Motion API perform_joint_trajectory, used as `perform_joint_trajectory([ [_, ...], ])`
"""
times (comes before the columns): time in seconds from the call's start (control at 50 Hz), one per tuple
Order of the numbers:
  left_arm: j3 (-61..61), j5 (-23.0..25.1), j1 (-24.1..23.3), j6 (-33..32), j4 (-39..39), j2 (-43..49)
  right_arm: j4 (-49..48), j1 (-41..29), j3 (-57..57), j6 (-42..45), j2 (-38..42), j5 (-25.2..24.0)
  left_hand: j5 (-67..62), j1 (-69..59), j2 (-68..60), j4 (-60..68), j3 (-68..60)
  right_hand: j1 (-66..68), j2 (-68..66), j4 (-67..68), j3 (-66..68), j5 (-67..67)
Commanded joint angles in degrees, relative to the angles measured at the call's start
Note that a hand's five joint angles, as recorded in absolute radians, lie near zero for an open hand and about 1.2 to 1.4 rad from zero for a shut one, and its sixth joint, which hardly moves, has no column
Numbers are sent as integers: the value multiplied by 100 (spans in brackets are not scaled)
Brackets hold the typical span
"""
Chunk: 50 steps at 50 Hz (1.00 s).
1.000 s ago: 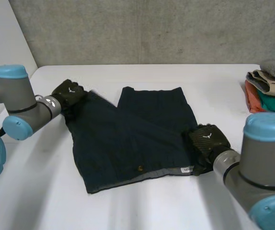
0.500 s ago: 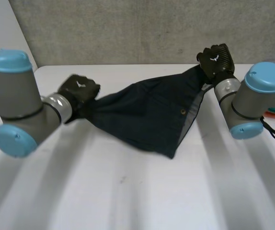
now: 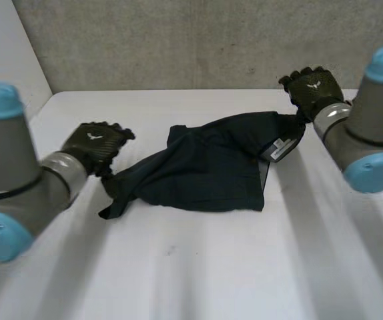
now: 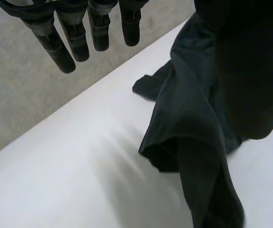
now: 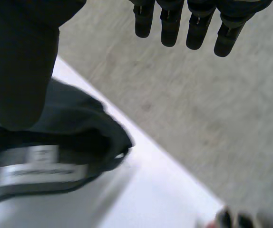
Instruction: Fold the laundry.
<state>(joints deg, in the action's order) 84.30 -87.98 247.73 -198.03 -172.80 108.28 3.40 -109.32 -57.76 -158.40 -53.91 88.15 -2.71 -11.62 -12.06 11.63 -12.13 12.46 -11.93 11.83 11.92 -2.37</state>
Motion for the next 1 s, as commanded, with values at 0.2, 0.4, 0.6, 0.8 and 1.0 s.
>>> perform_joint_trajectory([
  [0.2, 834, 607, 663, 80, 432, 333, 1489, -686, -2177, -481, -903, -721, -1416, -1524, -1481, 1524, -1473, -246, 193, -183, -192, 237],
  [0.4, 325, 519, 549, 177, 291, 1063, -110, -1117, -2108, -851, 27, -194, -2306, -2415, -2371, 2414, -2364, 72, -125, 135, 126, -81],
  [0.6, -1, 352, 364, 177, 80, 1362, -1051, -1240, -1703, -622, 714, 52, -5870, -5979, -5935, 5978, -5928, 2559, -2612, 2622, 2613, -2568],
  [0.8, -1, 176, 241, 195, 45, 793, -1184, -1188, -1615, -96, 760, 299, -6729, -6838, -6794, 6837, -6787, 6754, -6807, 6817, 6808, -6763],
  [1.0, -36, 176, 355, 221, 133, -649, -280, -916, -1537, 625, -1068, 141, -6729, -6838, -6794, 6837, -6787, 6754, -6807, 6817, 6808, -6763],
])
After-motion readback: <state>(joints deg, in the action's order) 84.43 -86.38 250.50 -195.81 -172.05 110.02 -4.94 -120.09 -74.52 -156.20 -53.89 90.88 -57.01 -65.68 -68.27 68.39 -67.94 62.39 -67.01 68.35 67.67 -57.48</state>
